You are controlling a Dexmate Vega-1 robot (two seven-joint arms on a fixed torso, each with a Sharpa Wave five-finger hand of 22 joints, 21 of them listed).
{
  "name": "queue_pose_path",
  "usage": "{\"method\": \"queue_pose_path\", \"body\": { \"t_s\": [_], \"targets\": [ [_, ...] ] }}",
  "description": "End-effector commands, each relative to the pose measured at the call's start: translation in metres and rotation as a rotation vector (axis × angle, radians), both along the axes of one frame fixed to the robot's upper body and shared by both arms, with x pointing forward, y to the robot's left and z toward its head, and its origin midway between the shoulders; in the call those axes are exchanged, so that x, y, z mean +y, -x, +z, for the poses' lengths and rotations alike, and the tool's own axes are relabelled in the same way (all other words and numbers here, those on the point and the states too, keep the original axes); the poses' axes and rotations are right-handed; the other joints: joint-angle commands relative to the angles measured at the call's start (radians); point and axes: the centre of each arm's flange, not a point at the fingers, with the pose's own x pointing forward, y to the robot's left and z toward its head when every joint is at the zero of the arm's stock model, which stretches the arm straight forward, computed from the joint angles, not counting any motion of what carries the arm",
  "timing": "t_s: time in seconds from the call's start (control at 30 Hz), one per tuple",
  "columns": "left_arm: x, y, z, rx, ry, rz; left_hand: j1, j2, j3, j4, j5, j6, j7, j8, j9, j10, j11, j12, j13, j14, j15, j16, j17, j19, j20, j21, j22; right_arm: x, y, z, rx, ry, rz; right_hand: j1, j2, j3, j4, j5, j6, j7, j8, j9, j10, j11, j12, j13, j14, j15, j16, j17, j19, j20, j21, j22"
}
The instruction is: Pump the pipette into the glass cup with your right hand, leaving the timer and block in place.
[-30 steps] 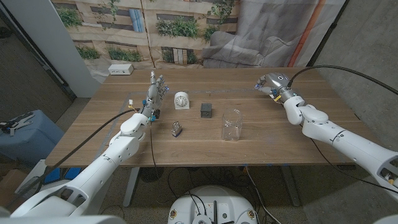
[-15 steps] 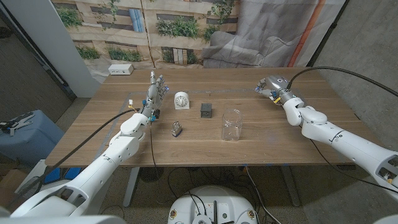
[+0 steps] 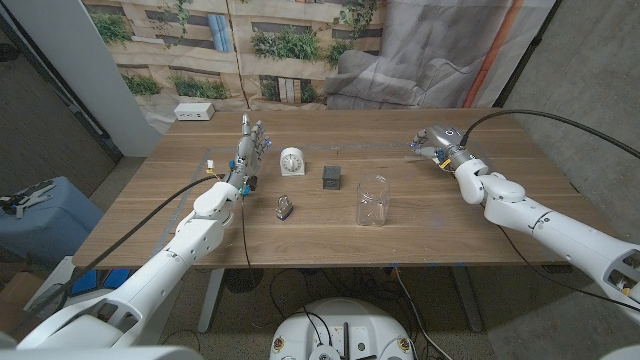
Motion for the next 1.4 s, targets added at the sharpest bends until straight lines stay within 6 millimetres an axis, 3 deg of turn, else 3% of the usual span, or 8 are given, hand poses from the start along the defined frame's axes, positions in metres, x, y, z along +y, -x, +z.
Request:
{"method": "queue_pose_path", "body": {
  "t_s": [0.03,0.5,1.0,1.23,1.4],
  "targets": [
    [0.0000,-0.0001,-0.0001,0.000,0.000,-0.001,-0.001,0.044,-0.007,0.000,0.007,-0.002,-0.006,0.006,0.002,0.000,-0.001,0.005,0.006,-0.008,-0.115,0.006,0.006,-0.006,-0.090,0.005,0.002,0.0001,0.0000,-0.0076,0.028,-0.014,0.005,0.003,0.001,-0.003,-0.005,0.005,-0.034,0.001,-0.012,0.001,-0.023,0.000,-0.005,0.000,-0.016,-0.143,-0.007,0.003,0.007,-0.008,-0.001,0.002],
    [0.0000,-0.0001,-0.0001,0.000,0.000,-0.001,-0.001,0.044,-0.007,0.000,0.007,-0.001,-0.006,0.006,0.002,0.000,-0.003,0.005,0.006,-0.008,-0.113,0.006,0.006,-0.006,-0.090,0.005,0.002,-0.0001,-0.0009,-0.0065,0.081,0.005,0.005,-0.018,-0.021,-0.007,-0.004,0.011,-0.121,-0.002,-0.051,-0.005,-0.136,-0.001,-0.023,-0.016,-0.078,-0.137,-0.046,-0.003,-0.015,0.011,-0.005,0.003],
    [0.0000,0.0000,0.0000,0.000,0.000,-0.001,-0.001,0.044,-0.007,0.000,0.007,-0.002,-0.006,0.006,0.002,-0.001,-0.002,0.005,0.006,-0.009,-0.115,0.006,0.006,-0.006,-0.090,0.005,0.002,0.0001,-0.0051,-0.0039,0.168,-0.004,0.000,-0.113,-0.050,-0.037,0.013,0.024,-0.310,0.001,-0.144,-0.023,-0.362,-0.002,-0.019,-0.072,-0.226,-0.120,-0.098,0.012,-0.087,0.045,-0.007,0.003],
    [0.0000,0.0000,0.0000,0.000,0.002,0.002,-0.001,0.044,-0.007,0.000,0.007,-0.002,-0.006,0.006,0.002,0.000,-0.003,0.005,0.006,-0.009,-0.116,0.006,0.006,-0.005,-0.090,0.005,0.002,-0.0010,-0.0054,-0.0025,0.190,-0.033,0.008,-0.154,-0.058,-0.049,0.018,0.032,-0.391,0.010,-0.188,-0.029,-0.454,0.002,-0.021,-0.089,-0.276,-0.091,-0.117,0.008,-0.117,0.058,-0.007,0.003],
    [-0.0001,0.0000,0.0000,0.000,0.002,0.002,-0.001,0.044,-0.007,0.000,0.007,-0.002,-0.006,0.006,0.002,-0.001,-0.003,0.004,0.006,-0.008,-0.115,0.006,0.006,-0.006,-0.090,0.005,0.002,-0.0022,-0.0063,-0.0015,0.215,-0.048,0.009,-0.173,-0.060,-0.053,0.018,0.037,-0.429,0.020,-0.208,-0.030,-0.539,0.026,-0.027,-0.099,-0.317,-0.063,-0.137,0.000,-0.137,0.070,-0.008,0.003]
  ]
}}
